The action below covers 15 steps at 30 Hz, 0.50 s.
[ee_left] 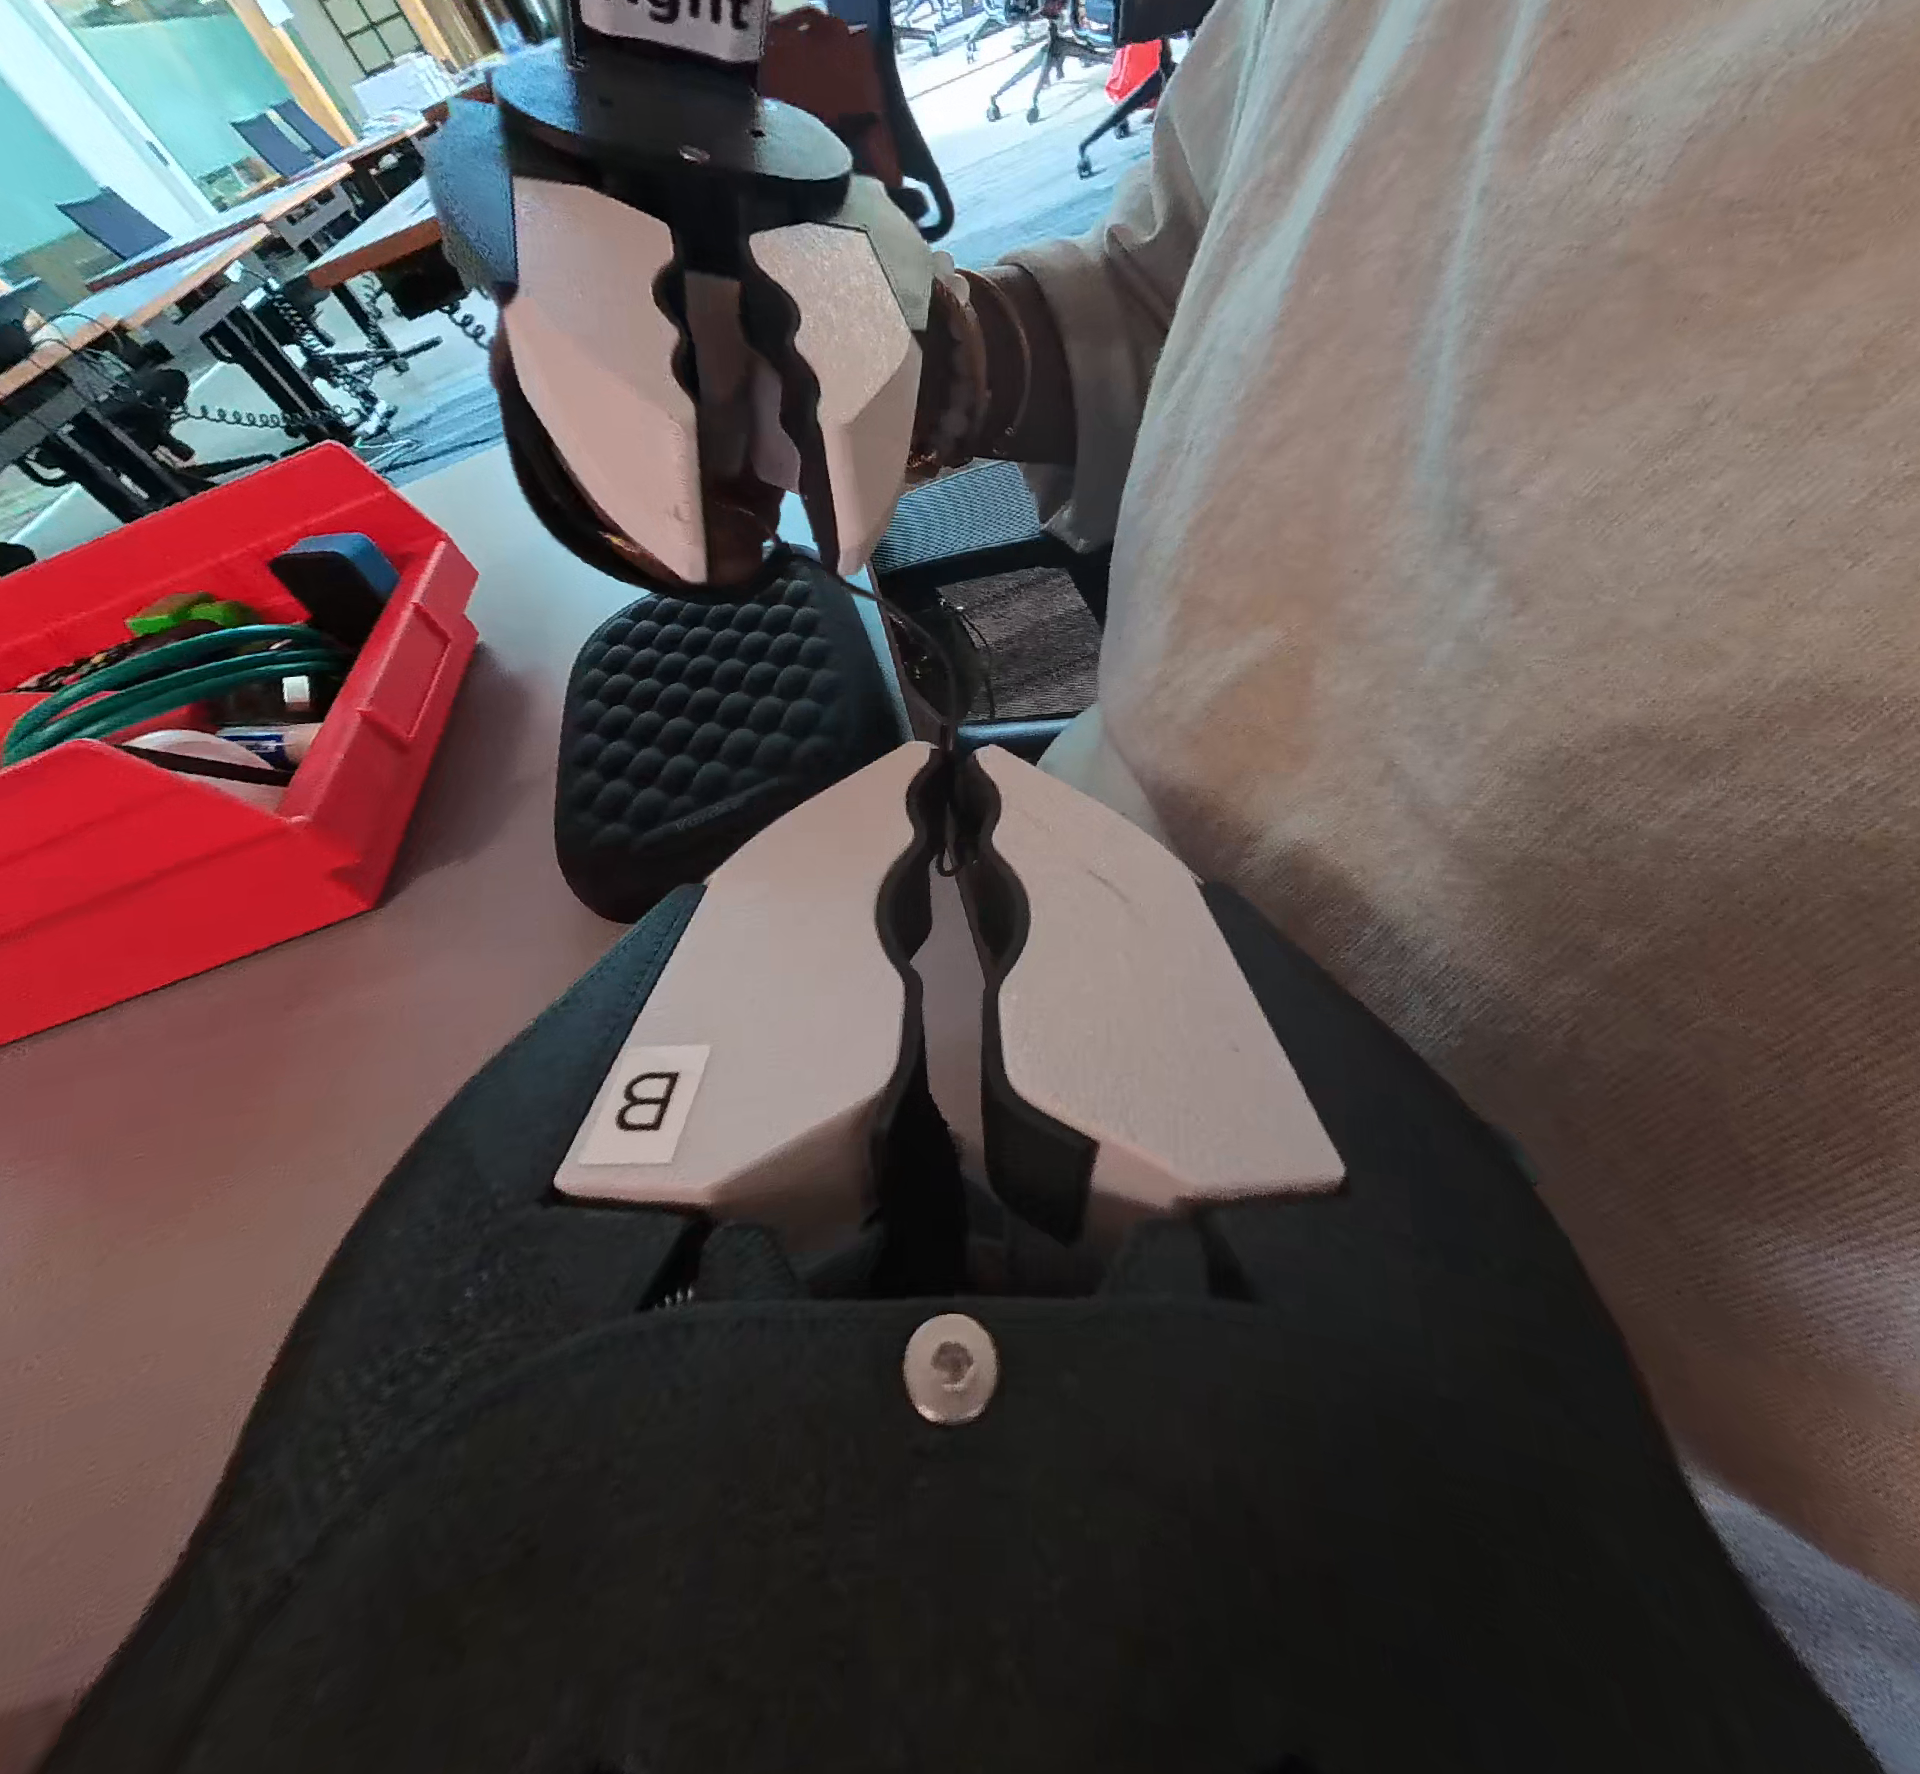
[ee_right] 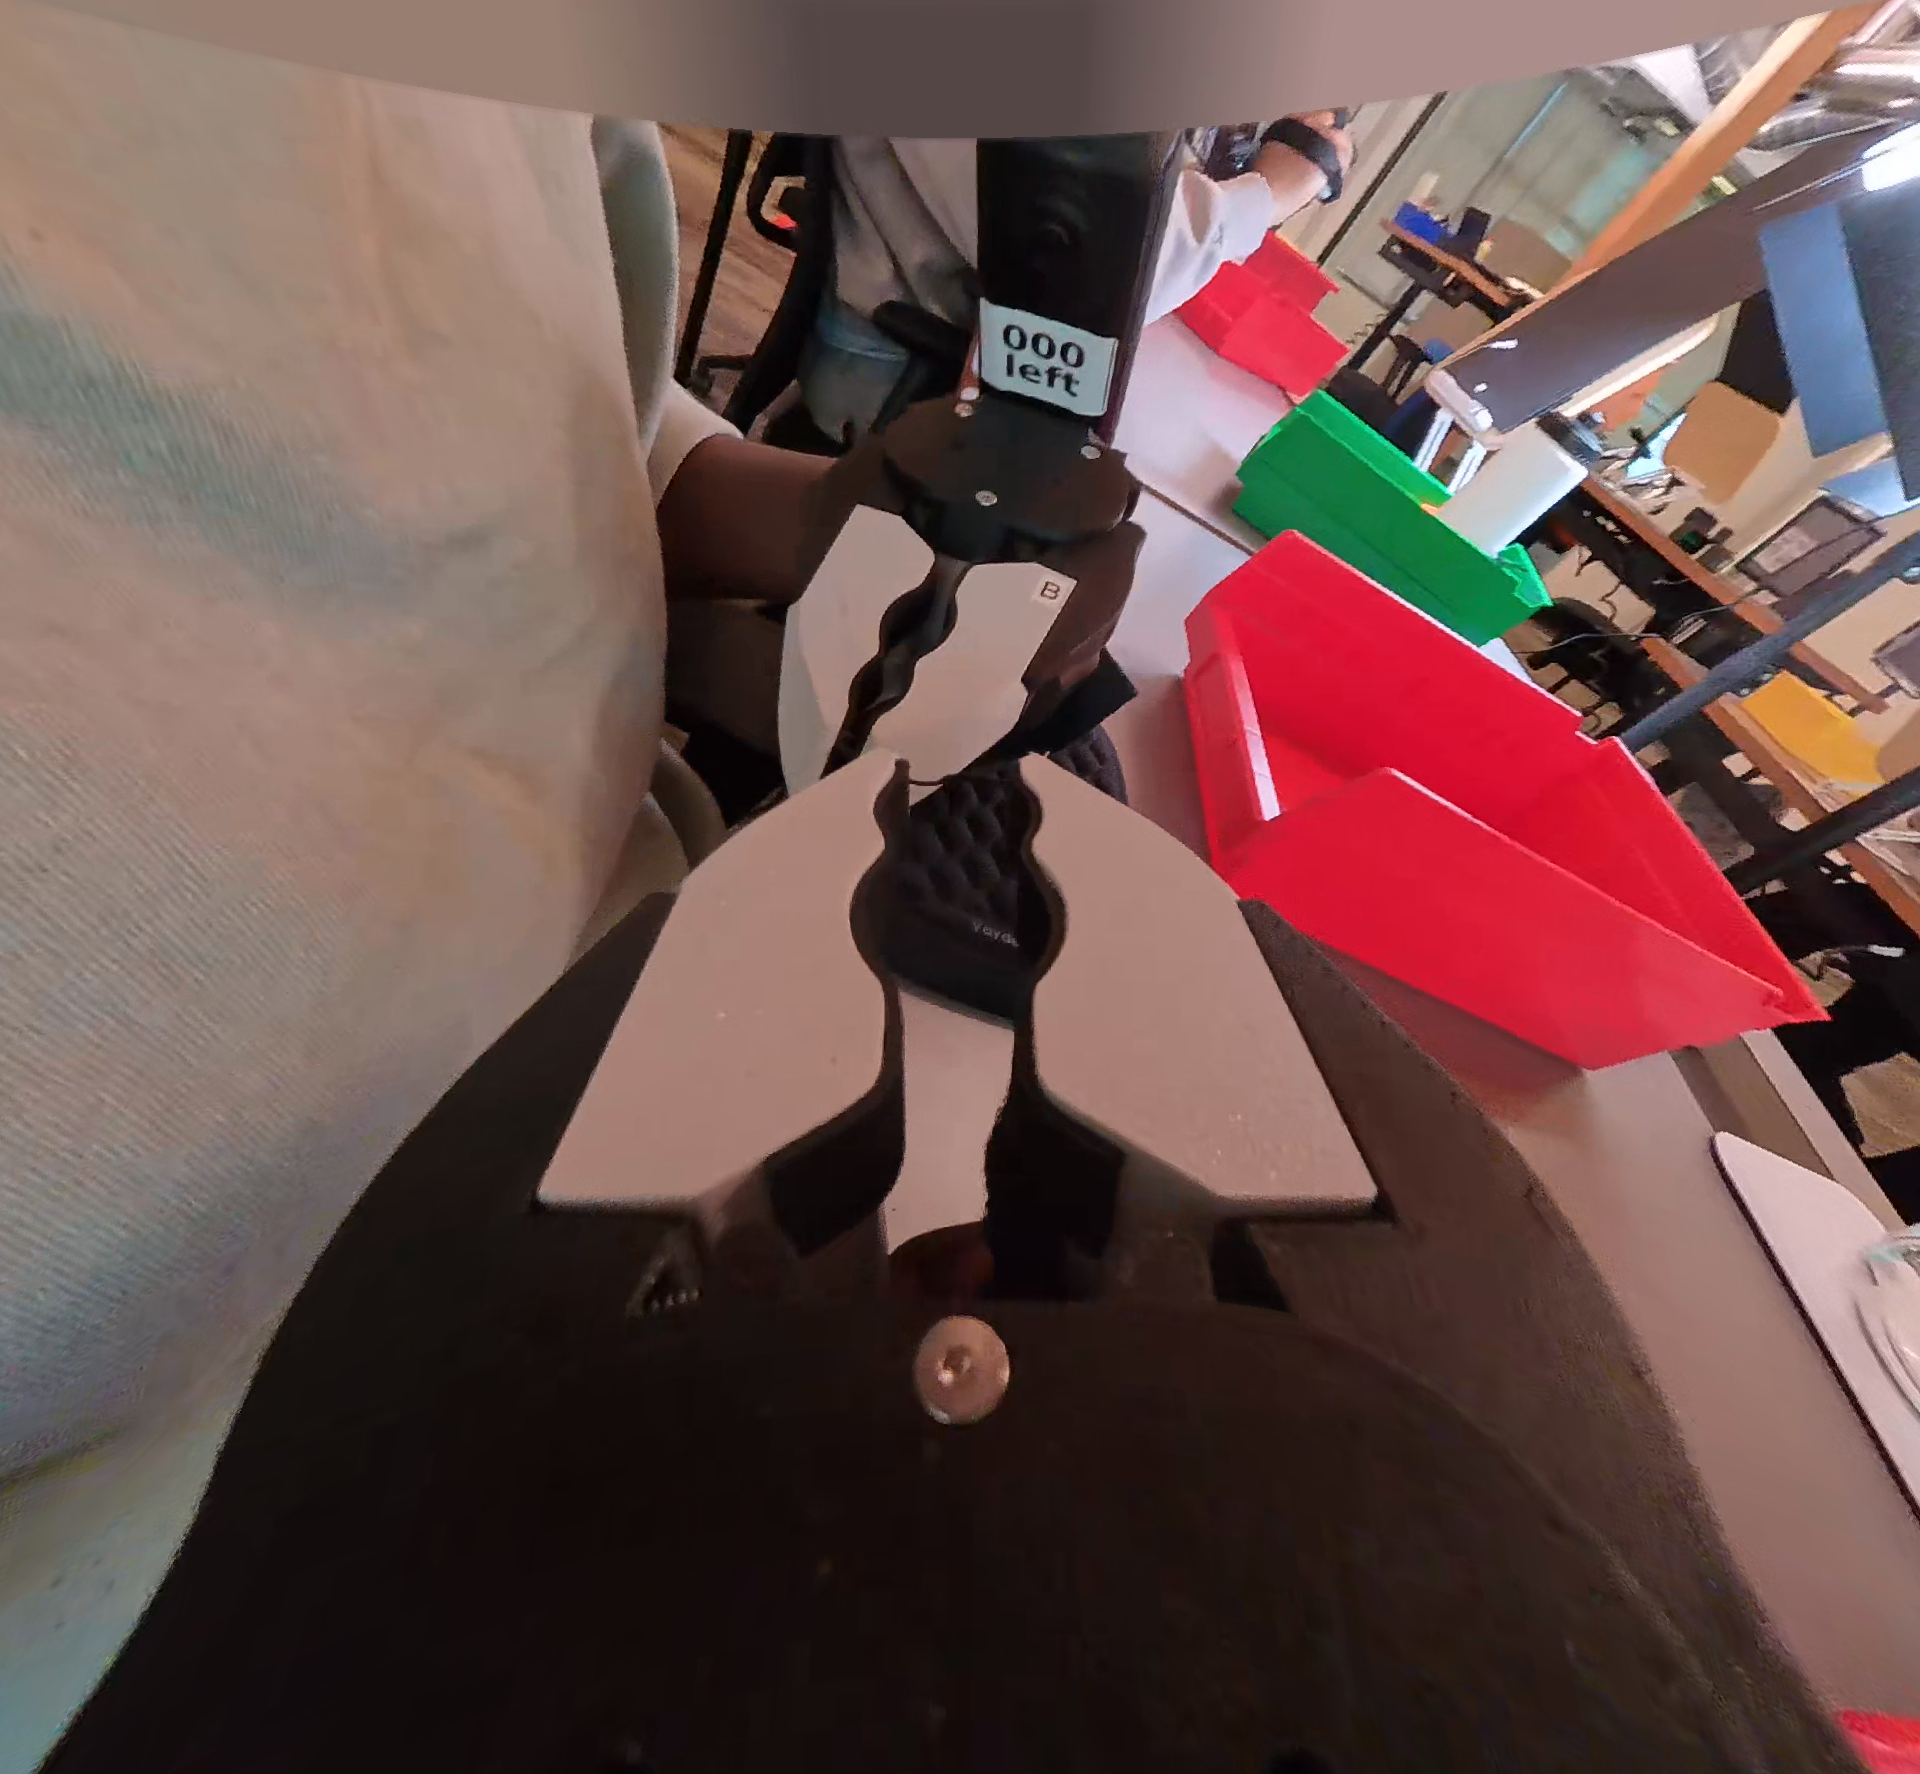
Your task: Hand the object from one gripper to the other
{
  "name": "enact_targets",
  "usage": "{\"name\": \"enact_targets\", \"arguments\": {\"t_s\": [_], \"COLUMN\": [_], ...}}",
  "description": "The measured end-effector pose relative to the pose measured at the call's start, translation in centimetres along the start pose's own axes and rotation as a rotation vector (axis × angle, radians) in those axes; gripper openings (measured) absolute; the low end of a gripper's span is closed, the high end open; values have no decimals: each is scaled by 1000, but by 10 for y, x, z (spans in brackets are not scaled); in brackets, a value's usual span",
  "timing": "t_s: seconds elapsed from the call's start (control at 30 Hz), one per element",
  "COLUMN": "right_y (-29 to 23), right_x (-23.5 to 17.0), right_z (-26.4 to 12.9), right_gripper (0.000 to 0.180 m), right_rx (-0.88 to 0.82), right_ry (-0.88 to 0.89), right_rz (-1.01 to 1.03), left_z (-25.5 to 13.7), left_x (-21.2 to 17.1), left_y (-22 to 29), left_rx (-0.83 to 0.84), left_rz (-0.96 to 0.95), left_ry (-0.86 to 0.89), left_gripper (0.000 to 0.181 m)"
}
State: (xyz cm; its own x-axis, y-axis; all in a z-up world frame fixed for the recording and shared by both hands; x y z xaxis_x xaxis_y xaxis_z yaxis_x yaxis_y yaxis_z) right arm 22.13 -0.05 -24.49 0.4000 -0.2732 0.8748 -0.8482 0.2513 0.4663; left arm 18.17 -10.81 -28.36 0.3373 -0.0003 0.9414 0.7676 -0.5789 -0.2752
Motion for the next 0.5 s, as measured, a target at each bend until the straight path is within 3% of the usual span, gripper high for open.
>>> {"name": "enact_targets", "arguments": {"t_s": [0.17, 0.27, 0.33, 0.4, 0.5], "right_y": [0, 2, 5, 14, 26], "right_x": [4, 1, -1, -6, -14], "right_z": [-6, -7, -7, -9, -13], "right_gripper": [0, 0, 0, 0, 0], "right_rx": [24, 5, -33, -100, -196], "right_ry": [29, 8, 4, -7, -9], "right_rz": [55, 86, 138, 236, 442], "left_z": [-5, -9, -11, -14, -15], "left_x": [-1, 4, 7, 11, 14], "left_y": [-6, -11, -18, -26, -31], "left_rx": [50, 86, 174, 297, 488], "left_rz": [-23, -48, -20, 65, 308], "left_ry": [8, 63, 90, 82, -13], "left_gripper": [4, 6, 26, 40, 41]}}
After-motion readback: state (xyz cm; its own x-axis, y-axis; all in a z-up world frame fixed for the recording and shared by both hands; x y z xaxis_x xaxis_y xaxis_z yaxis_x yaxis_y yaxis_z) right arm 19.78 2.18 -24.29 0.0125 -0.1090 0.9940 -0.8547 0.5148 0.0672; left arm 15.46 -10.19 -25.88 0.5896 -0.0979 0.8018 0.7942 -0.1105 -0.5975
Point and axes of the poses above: each gripper's, where its closed fingertips meet, z out along the fingers, x out of its top, y = z × x across the jaws, the point moved 6 cm from there along -z, back along the fingers, and after that the axes turned 5 degrees about y, right-handed, at the moved point
